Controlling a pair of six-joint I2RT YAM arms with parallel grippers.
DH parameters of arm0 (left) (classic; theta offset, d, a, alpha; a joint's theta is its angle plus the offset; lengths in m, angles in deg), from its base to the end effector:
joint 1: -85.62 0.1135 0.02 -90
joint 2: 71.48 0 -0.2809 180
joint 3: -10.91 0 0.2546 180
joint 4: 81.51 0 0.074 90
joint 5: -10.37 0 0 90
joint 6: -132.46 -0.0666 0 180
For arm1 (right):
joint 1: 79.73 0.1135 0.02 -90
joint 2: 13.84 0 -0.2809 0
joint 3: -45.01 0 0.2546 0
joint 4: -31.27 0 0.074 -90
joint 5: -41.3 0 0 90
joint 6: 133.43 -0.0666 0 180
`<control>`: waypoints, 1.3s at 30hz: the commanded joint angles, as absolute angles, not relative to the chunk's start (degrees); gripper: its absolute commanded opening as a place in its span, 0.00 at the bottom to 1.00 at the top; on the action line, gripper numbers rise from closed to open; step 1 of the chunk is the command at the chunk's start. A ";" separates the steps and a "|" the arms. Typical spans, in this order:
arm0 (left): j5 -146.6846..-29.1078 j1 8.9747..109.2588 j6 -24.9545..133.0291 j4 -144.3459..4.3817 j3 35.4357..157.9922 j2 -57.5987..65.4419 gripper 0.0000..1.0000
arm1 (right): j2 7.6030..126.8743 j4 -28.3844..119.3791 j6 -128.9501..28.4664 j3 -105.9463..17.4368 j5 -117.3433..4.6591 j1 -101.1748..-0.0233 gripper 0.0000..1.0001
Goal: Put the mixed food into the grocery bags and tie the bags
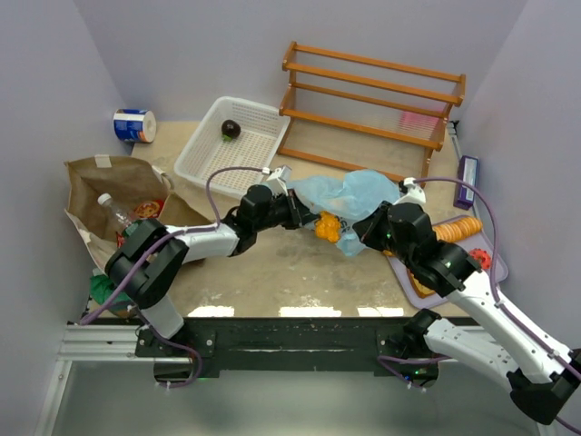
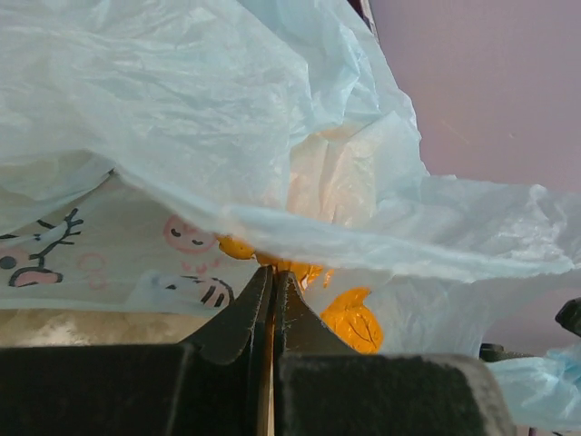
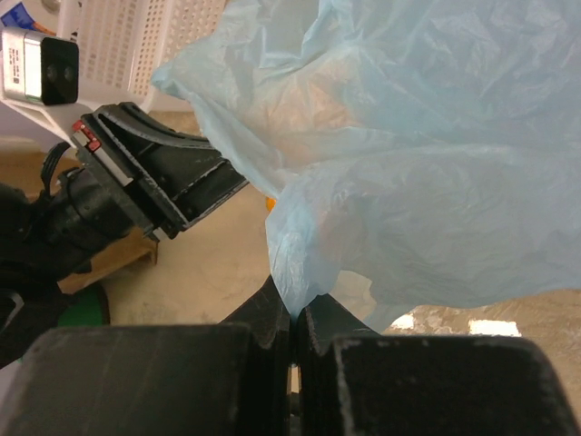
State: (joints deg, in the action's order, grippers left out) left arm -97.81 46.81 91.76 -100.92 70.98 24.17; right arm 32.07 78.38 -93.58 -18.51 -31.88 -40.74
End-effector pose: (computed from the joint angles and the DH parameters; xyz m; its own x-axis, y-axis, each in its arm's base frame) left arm 0.2882 -0.2585 0.2067 -0.7700 -0.3051 -0.5604 0.3760 0.4926 -0.7848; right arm 0.1576 0.1028 0.3244 -0.5573 0.4943 -0.6671 0.0334 0.8161 0.5769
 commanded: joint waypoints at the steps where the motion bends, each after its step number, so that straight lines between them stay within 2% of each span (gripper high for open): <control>1: -91.68 44.40 97.90 -112.43 72.53 26.95 0.00 | 32.39 74.96 -94.58 -18.02 -33.41 -40.70 0.00; 11: -86.93 42.82 100.65 -115.52 74.73 33.54 0.00 | 32.04 74.35 -95.63 -15.12 -33.76 -40.70 0.00; 12: -87.19 42.55 99.34 -113.86 75.25 33.72 0.03 | 32.04 74.35 -95.72 -15.11 -33.67 -40.70 0.00; 14: -88.68 42.55 98.01 -112.62 76.05 33.64 0.19 | 32.12 74.52 -95.64 -15.29 -33.24 -40.62 0.00; 15: -89.04 42.55 96.53 -112.27 75.79 33.11 0.39 | 32.12 74.70 -95.63 -15.73 -32.88 -40.61 0.00; 18: -92.81 42.90 91.71 -108.25 74.91 30.65 0.67 | 32.30 75.49 -95.37 -16.52 -32.01 -40.70 0.00; 21: -96.76 43.43 85.82 -101.22 74.47 27.40 0.76 | 32.21 76.01 -95.11 -17.22 -31.48 -40.62 0.00; 26: -102.82 45.71 77.45 -94.53 69.02 17.13 0.79 | 31.95 76.45 -94.76 -17.75 -31.04 -40.70 0.00; 29: -106.68 48.17 69.46 -85.22 68.31 10.53 0.79 | 31.86 76.45 -95.02 -17.40 -30.77 -40.70 0.00; 33: -112.94 53.43 58.05 -65.58 74.96 4.46 0.80 | 31.77 76.37 -95.37 -16.87 -30.51 -40.79 0.00; 35: -110.16 55.28 55.74 -57.99 78.84 2.61 0.82 | 31.77 76.63 -95.20 -16.78 -30.07 -40.70 0.00; 39: -100.84 63.52 57.73 -56.27 87.72 3.30 0.94 | 31.34 81.28 -94.32 -17.22 -27.09 -40.70 0.00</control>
